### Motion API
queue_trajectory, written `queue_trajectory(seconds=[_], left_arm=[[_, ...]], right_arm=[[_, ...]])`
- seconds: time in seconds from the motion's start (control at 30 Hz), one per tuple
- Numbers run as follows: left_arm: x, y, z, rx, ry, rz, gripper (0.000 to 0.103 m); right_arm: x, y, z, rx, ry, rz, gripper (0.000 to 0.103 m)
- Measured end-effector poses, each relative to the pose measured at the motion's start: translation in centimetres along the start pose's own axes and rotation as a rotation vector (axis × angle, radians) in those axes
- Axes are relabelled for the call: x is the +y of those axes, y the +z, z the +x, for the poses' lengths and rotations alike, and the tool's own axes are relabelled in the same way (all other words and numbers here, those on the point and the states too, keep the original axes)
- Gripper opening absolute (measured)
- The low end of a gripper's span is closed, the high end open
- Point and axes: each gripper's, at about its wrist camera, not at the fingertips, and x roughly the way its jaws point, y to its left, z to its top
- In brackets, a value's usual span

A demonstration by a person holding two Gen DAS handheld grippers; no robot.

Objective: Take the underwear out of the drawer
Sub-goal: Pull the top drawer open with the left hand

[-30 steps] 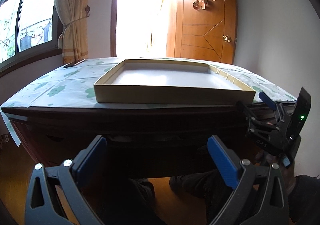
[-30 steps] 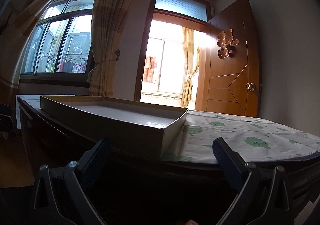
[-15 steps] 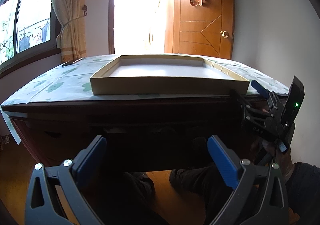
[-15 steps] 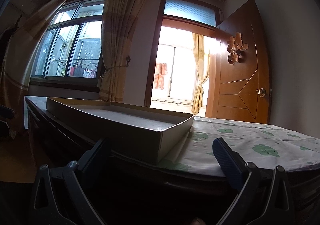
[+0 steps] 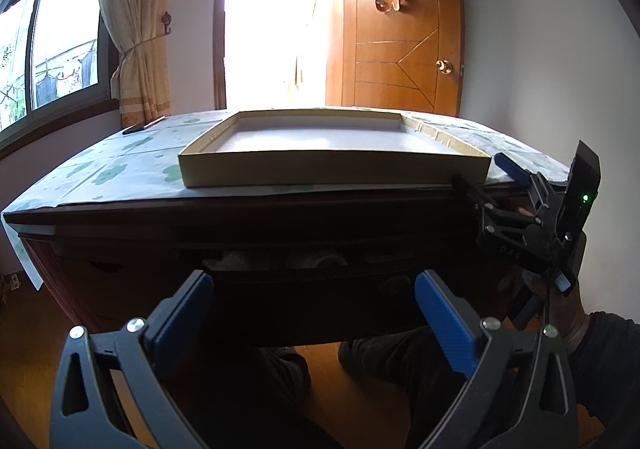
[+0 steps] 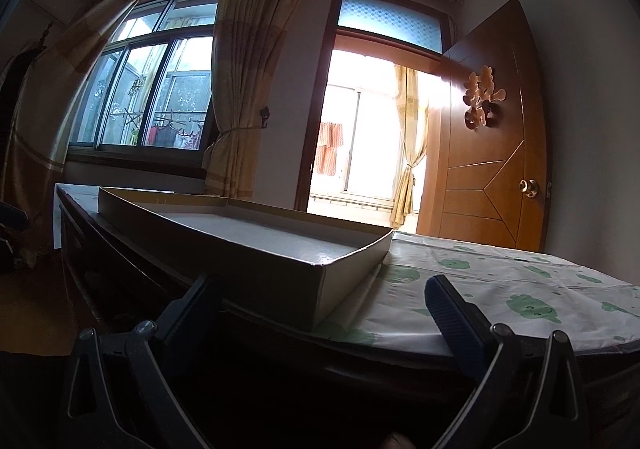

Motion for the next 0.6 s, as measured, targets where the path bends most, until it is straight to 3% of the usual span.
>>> queue_trajectory(seconds=[0.6], left_arm=[[0.3,-0.3,0.0,0.022,0.013,0.011,0.103]], right_arm=[[0.8,-0.2,-1.7,0.079,-0.078,-0.017,0.102]])
